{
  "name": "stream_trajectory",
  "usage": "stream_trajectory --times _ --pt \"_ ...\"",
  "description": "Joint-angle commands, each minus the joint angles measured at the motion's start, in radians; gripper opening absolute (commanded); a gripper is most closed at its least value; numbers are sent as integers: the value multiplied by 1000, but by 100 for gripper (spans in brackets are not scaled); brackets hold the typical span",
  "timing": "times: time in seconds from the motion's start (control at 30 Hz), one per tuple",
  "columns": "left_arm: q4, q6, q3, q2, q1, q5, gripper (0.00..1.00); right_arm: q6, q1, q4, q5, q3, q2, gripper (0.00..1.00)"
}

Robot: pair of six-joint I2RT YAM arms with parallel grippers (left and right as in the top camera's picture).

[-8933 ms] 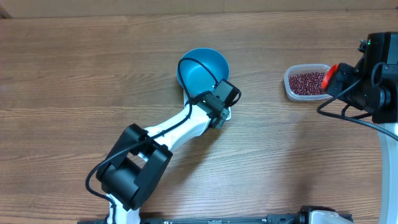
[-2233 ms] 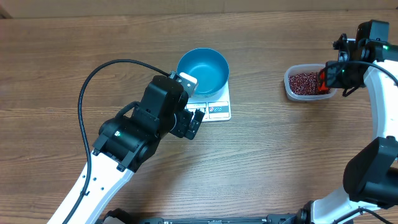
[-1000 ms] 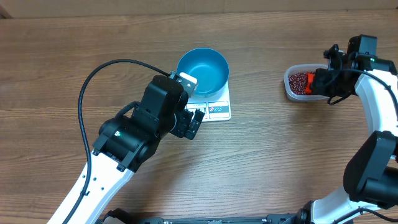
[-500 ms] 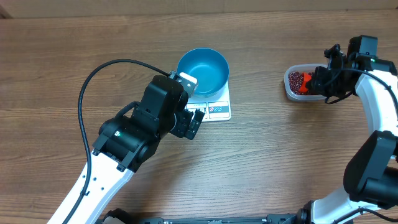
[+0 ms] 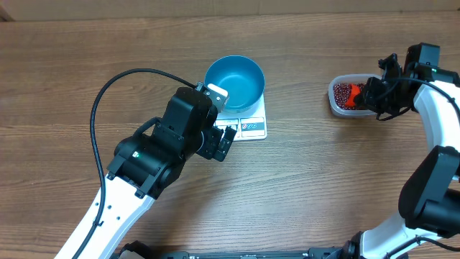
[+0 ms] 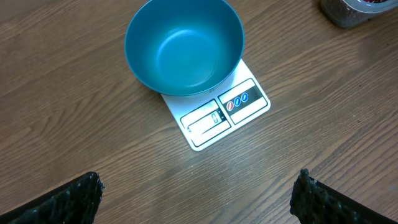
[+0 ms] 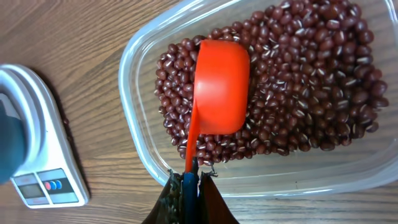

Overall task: Scoop item into bowl and weigh 150g on scale
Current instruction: 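Drag the scoop through the beans to fill it, right gripper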

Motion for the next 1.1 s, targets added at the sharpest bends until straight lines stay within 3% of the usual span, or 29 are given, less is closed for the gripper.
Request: stream_trajectory --times 0.0,0.5,1.07 --pt "2 19 16 3 6 12 100 75 -24 6 6 -6 44 4" --pt "2 19 16 3 6 12 100 133 -86 2 -149 -6 130 4" --pt "2 19 16 3 6 12 100 130 -91 19 -154 -6 136 4"
